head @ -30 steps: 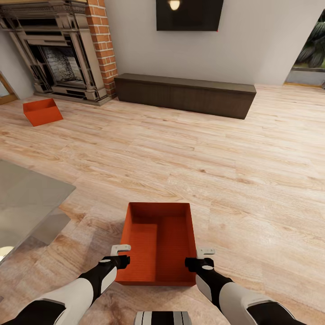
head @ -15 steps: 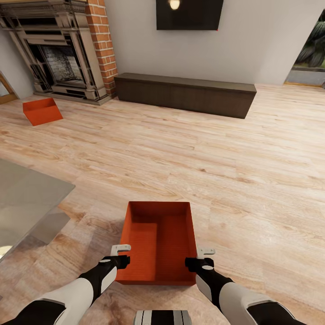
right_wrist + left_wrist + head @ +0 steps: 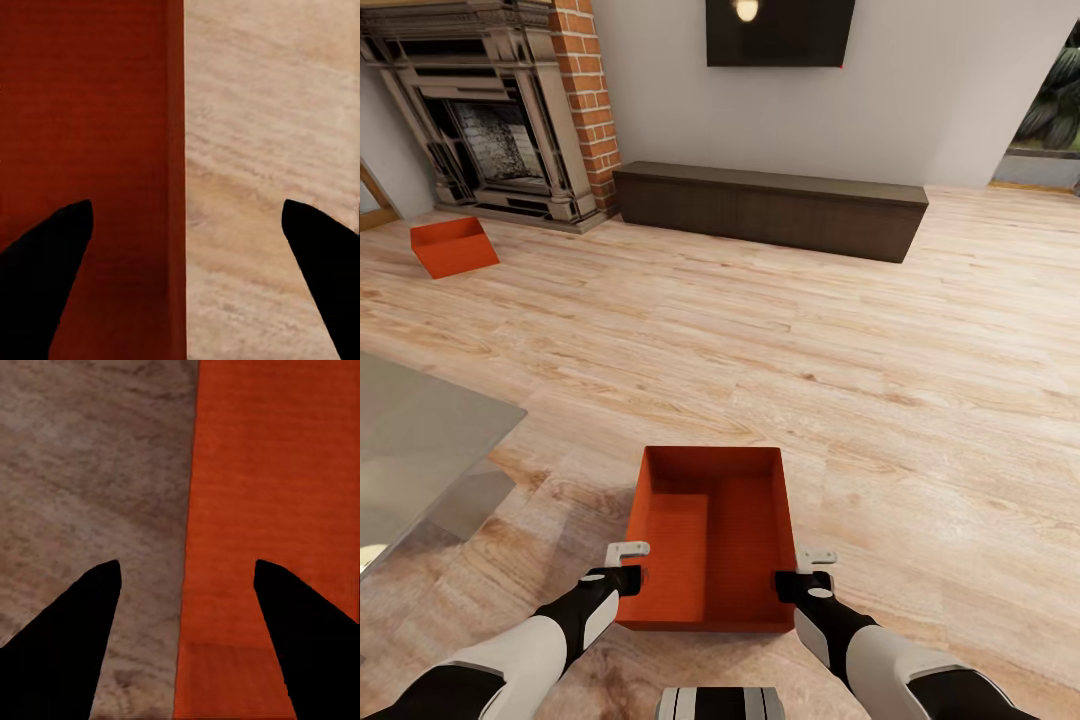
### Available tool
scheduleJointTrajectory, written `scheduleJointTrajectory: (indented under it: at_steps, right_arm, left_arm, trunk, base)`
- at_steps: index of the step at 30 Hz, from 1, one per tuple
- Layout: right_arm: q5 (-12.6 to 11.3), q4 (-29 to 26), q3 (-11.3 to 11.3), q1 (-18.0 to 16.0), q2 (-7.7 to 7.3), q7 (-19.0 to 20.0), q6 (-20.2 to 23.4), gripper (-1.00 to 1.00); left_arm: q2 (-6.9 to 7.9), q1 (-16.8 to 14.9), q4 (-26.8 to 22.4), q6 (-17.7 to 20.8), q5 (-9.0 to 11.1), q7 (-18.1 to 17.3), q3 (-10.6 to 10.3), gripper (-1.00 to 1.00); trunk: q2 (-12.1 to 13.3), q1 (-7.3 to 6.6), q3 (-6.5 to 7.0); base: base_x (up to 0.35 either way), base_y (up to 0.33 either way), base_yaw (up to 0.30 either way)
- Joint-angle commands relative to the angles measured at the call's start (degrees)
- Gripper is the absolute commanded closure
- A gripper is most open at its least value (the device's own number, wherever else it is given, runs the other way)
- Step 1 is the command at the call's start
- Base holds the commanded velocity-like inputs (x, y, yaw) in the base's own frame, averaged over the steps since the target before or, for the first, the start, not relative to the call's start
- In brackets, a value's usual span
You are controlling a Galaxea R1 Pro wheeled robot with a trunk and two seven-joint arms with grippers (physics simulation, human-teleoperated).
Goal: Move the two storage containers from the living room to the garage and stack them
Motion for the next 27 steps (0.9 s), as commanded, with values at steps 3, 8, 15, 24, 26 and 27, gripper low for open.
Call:
scheduleJointTrajectory:
  at_steps: [3, 8, 15, 24, 26, 27]
  right_arm:
    - [-0.4, 0.1, 0.5, 0.0, 0.08, -0.3, -0.2, 1.0]
    - [-0.5, 0.1, 0.5, 0.0, 0.1, -0.3, -0.2, 1.0]
    - [-0.7, 0.1, 0.4, 0.0, 0.01, -0.3, -0.2, 1.0]
    - [-0.6, 0.1, 0.4, 0.0, 0.04, -0.3, -0.2, 1.0]
    - [-0.5, 0.1, 0.4, 0.0, 0.08, -0.3, -0.1, 1.0]
    - [-0.5, 0.1, 0.4, 0.0, 0.09, -0.3, -0.1, 1.0]
  left_arm:
    - [0.0, 0.0, -0.1, 0.3, 0.6, 0.3, -0.5, 1.0]
    - [-0.06, 0.0, -0.3, 0.2, 0.6, 0.4, -0.5, 1.0]
    - [-0.06, 0.0, -0.2, 0.2, 0.7, 0.4, -0.5, 1.0]
    - [-0.09, 0.0, -0.2, 0.2, 0.7, 0.4, -0.5, 1.0]
    - [-0.06, 0.0, -0.3, 0.2, 0.7, 0.4, -0.4, 1.0]
    - [-0.06, 0.0, -0.3, 0.2, 0.7, 0.4, -0.4, 1.0]
  trunk:
    - [0.0, -0.01, -0.04]
    - [0.0, -0.01, -0.04]
    - [0.0, -0.01, -0.04]
    - [1.2, -0.67, 0.5]
    - [2.0, -1.11, 0.86]
    - [2.4, -1.33, 1.04]
  base:
    - [0.0, 0.0, 0.0]
    - [0.0, 0.0, 0.0]
    - [0.0, 0.0, 0.0]
    - [0.0, 0.0, 0.0]
    - [0.0, 0.0, 0.0]
    - [0.0, 0.0, 0.0]
